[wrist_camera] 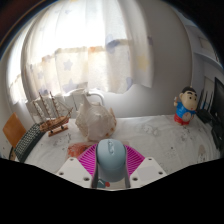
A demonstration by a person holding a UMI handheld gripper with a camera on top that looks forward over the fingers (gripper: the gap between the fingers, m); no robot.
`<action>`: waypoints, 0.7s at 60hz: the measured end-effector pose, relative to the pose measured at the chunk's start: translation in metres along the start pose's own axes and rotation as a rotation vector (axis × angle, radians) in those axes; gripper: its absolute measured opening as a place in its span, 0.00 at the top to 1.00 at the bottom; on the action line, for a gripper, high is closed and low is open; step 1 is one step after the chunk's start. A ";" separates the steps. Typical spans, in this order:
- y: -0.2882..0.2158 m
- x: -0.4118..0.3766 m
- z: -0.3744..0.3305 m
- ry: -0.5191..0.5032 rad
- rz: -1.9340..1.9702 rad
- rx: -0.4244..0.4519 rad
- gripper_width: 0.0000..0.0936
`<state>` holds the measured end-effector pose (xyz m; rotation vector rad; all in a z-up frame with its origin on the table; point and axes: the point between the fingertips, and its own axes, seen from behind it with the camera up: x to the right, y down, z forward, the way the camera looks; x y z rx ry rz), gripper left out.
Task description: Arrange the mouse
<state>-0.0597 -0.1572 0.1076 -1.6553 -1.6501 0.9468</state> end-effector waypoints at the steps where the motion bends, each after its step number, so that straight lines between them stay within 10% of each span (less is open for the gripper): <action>1: 0.004 -0.010 0.006 -0.002 -0.004 -0.002 0.61; 19: 0.093 -0.052 0.080 0.114 -0.041 -0.122 0.46; 25: 0.087 -0.047 0.063 0.130 -0.051 -0.153 0.08; 42: 0.046 -0.035 -0.131 0.158 -0.054 -0.254 0.09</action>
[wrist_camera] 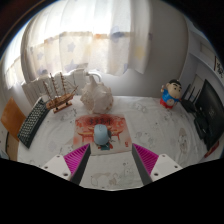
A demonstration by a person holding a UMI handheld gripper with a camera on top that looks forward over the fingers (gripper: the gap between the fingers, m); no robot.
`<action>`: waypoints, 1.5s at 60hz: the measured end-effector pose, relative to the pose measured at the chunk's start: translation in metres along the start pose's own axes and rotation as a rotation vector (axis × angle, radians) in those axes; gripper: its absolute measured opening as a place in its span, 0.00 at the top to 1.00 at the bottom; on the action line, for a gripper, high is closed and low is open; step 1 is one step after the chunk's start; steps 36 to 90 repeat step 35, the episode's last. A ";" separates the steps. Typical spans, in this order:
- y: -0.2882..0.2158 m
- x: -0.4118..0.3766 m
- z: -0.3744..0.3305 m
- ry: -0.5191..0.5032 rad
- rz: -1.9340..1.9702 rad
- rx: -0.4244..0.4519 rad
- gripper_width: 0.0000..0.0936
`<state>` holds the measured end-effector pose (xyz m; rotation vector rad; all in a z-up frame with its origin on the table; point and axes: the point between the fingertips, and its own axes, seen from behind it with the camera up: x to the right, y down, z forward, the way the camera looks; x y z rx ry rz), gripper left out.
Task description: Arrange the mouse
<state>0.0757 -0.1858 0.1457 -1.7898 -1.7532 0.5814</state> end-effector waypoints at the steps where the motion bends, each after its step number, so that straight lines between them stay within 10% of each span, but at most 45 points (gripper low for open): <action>1: 0.002 0.003 -0.011 0.002 0.004 -0.003 0.09; 17: 0.040 0.033 -0.098 0.001 -0.004 -0.002 0.09; 90: 0.039 0.064 -0.096 -0.035 -0.011 0.001 0.09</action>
